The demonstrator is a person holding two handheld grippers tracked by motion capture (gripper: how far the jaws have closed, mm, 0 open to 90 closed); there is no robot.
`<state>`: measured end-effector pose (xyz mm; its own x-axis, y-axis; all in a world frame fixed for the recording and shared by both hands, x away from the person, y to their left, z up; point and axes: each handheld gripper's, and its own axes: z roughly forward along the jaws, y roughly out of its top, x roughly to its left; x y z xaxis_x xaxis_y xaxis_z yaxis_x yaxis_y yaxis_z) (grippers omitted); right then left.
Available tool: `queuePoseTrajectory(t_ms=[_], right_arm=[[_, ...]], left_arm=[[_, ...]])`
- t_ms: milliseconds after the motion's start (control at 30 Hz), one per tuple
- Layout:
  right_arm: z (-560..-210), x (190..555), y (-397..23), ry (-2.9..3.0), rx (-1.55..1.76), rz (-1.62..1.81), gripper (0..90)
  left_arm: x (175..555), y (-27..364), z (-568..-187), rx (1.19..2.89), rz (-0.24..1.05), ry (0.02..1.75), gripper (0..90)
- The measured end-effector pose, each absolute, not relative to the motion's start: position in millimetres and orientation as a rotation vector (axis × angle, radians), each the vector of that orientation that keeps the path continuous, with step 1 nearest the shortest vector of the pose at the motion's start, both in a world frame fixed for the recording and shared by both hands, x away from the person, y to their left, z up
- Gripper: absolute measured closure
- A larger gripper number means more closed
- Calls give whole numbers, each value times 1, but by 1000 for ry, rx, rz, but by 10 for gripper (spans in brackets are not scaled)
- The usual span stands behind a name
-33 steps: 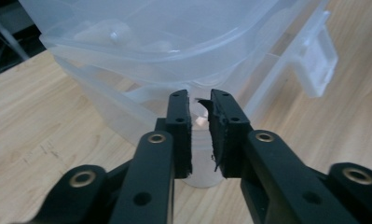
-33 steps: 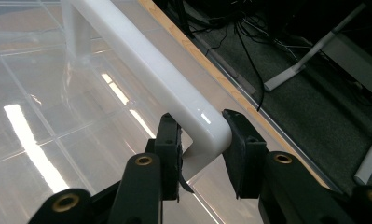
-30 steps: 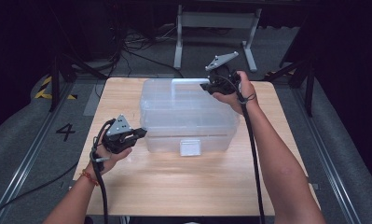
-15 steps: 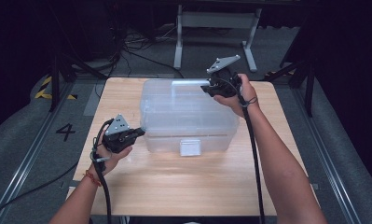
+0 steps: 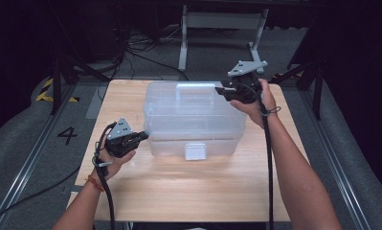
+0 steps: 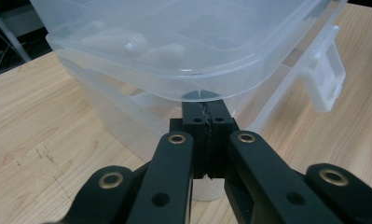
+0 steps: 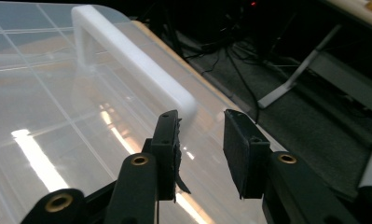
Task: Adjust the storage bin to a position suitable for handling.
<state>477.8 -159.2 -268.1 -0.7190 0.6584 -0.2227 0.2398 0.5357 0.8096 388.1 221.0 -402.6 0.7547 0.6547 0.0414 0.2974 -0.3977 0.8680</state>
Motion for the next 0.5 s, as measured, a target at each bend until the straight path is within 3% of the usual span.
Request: queuePoseTrajectory(t_ms=[500], right_arm=[[-274,430,-246,2060,798,1169,684]], left_arm=[[387,220,-400,1999,485,715,900]])
